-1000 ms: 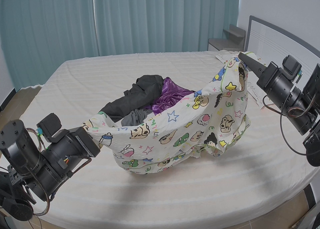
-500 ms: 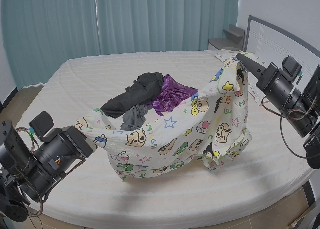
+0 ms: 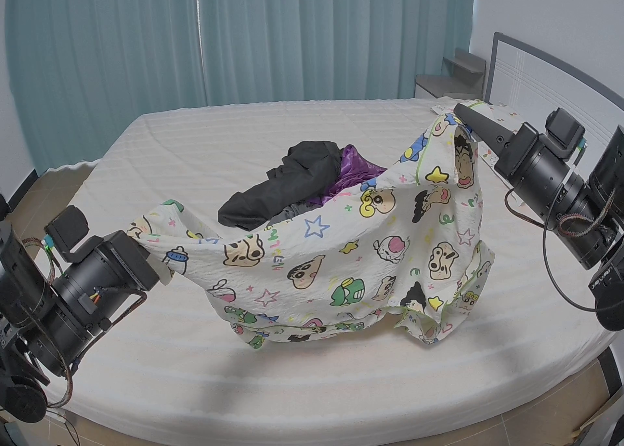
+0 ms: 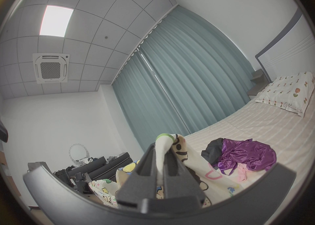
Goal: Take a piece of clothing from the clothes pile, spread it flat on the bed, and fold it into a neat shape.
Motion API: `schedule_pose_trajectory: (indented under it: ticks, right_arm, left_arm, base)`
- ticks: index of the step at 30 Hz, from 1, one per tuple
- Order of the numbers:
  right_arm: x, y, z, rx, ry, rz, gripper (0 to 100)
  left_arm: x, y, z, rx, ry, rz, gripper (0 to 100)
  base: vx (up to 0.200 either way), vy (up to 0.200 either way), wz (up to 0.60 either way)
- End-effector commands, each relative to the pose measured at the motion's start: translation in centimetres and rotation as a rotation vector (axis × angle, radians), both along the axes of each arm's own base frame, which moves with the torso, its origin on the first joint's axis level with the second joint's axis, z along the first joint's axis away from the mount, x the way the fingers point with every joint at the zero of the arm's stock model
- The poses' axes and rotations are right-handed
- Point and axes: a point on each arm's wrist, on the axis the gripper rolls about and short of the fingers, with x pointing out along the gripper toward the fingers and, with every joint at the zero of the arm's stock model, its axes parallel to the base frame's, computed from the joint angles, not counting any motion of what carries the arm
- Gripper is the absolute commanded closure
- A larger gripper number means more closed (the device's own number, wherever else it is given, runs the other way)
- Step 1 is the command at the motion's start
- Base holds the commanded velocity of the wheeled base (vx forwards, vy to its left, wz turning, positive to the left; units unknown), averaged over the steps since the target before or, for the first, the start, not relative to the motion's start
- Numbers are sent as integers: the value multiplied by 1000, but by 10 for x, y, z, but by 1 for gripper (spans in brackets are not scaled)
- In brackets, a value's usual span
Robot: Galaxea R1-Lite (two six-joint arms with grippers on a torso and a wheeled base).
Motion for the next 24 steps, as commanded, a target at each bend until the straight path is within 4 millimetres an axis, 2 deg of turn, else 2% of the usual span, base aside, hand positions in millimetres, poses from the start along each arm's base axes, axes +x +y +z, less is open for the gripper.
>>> schedule_pose_trajectory:
  ticks: [1,11,24]
  right_arm:
    - [2,3,-3,-6,8,7,100]
    - [5,15,-6,-12,14,35,100]
    - [4,18,-8,-9,10,43,100]
  left_arm:
    - [1,3,2,-5,-8,16,100]
    - [3,5,1,-1,-2,30,100]
    - [5,6,0,-1,0,39,100]
  base:
    - [0,200,0]
    - [0,200,0]
    - [0,200,0]
